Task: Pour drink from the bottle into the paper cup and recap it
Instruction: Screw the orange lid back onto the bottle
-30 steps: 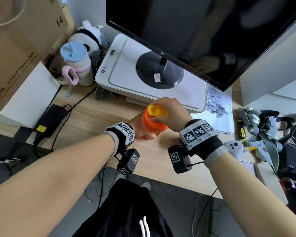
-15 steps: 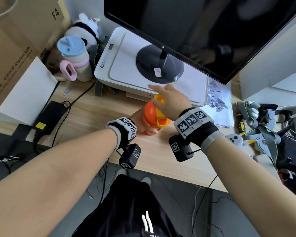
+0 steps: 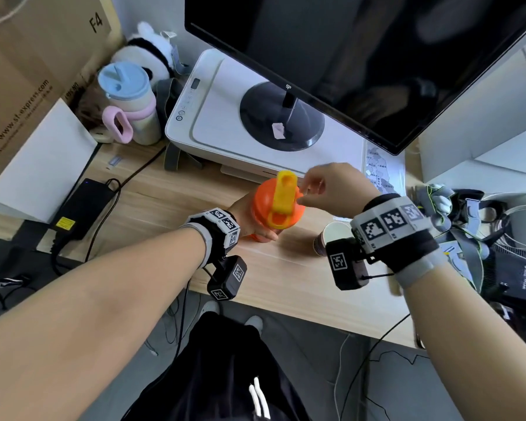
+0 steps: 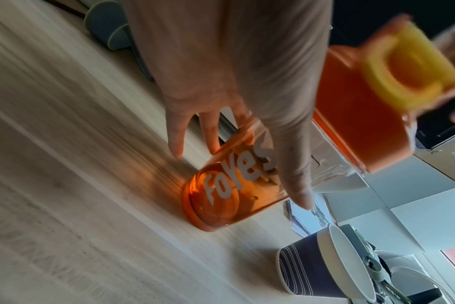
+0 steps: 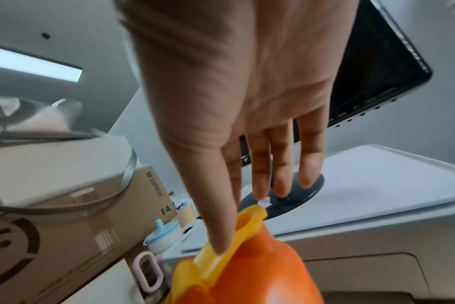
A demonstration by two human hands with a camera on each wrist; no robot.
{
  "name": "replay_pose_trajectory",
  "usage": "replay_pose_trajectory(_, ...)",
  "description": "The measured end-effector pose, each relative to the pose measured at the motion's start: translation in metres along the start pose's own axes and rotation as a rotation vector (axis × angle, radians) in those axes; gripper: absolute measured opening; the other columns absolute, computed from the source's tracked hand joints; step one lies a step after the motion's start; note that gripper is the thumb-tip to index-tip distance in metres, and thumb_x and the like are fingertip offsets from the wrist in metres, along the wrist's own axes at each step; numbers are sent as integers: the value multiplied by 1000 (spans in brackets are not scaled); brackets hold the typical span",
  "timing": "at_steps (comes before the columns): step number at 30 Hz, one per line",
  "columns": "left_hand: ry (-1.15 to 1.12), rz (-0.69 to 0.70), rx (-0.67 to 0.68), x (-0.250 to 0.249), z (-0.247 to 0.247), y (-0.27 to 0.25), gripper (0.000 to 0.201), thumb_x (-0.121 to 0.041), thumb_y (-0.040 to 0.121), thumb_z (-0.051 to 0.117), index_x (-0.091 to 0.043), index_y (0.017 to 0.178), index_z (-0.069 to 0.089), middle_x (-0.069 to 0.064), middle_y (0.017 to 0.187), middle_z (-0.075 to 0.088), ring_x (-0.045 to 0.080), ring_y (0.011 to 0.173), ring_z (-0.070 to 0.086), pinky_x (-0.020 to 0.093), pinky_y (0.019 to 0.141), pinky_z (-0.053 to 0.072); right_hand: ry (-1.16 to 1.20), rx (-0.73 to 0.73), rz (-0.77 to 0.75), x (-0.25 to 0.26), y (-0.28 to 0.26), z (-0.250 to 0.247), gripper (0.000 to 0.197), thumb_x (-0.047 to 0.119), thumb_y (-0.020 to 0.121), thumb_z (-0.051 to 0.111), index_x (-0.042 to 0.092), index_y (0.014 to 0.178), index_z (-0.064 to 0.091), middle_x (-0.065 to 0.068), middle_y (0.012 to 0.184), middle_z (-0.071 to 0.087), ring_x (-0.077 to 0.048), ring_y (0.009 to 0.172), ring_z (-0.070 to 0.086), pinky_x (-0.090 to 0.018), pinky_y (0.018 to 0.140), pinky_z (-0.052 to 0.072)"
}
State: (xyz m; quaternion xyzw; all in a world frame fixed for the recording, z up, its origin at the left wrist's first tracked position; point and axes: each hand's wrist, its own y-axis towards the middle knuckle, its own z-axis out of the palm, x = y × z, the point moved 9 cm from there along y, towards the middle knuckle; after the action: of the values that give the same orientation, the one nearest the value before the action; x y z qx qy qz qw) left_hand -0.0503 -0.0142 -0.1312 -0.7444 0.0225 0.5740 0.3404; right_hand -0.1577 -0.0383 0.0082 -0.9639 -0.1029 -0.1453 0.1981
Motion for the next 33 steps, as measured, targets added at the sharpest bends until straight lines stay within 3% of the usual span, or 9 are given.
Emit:
replay_pose_trajectory(3,20,7,-42,0,-5,-1,62,14,58,79,-17,102,49,-4,80,57,15,78,55,12,56,45,-34,101,-140,18,10,18,71,25,67,75,33,132,48,-2,134,49,-24,126,40,-38,107,35)
replay_pose_trajectory(6,70,24,-63,-1,-8,-1,70,1,53,86,-14,112,52,4,102,63,19,96,57,21,75,48,-66,215,-230,36,15,39,67,28,74,69,41,135,45,3,152,34,-23,139,25,-42,114,27)
replay_pose_trajectory(8,76,17,-61,-2,-8,-1,79,-2,52,87,-14,119,49,4,109,62,18,99,58,28,85,49,-116,199,-208,38,19,40,50,38,81,59,43,130,50,6,147,41,-23,137,30,-45,110,32)
replay_pose_trajectory(11,47,3,-46,0,-7,-1,80,5,54,85,-13,122,48,5,109,63,17,97,59,23,80,50,-162,131,-96,27,21,31,44,50,86,48,43,129,49,4,133,55,-22,124,48,-39,97,42)
replay_pose_trajectory(14,69,4,-67,0,-10,-1,89,-2,49,89,-13,128,48,9,121,63,25,112,58,38,98,47,-232,118,-88,26,19,27,57,51,77,59,41,131,44,3,128,56,-21,118,52,-36,87,43)
replay_pose_trajectory(17,124,8,-54,-1,-9,0,88,-4,49,90,-13,126,48,8,121,62,25,113,56,39,101,45,-240,219,-114,29,18,36,75,45,68,71,40,135,37,2,132,51,-23,121,49,-39,88,45)
replay_pose_trajectory(22,116,49,-34,-5,-9,2,84,2,52,87,-12,125,48,9,119,63,21,109,55,31,95,42,-363,26,-38,34,26,25,71,61,78,54,24,136,36,-6,117,63,-30,106,61,-34,73,40)
replay_pose_trajectory(28,146,59,-19,-3,-11,3,95,-4,51,89,-17,131,40,-5,118,56,17,111,51,31,95,42,-467,-53,-54,49,27,29,56,57,85,42,11,117,49,-11,102,69,-33,95,62,-33,64,34)
replay_pose_trajectory(33,176,55,-82,0,-16,2,84,2,56,85,-18,126,43,-8,104,55,14,100,50,18,75,40,-350,-95,3,44,24,35,49,52,86,41,12,113,52,-10,101,69,-33,94,62,-33,65,35)
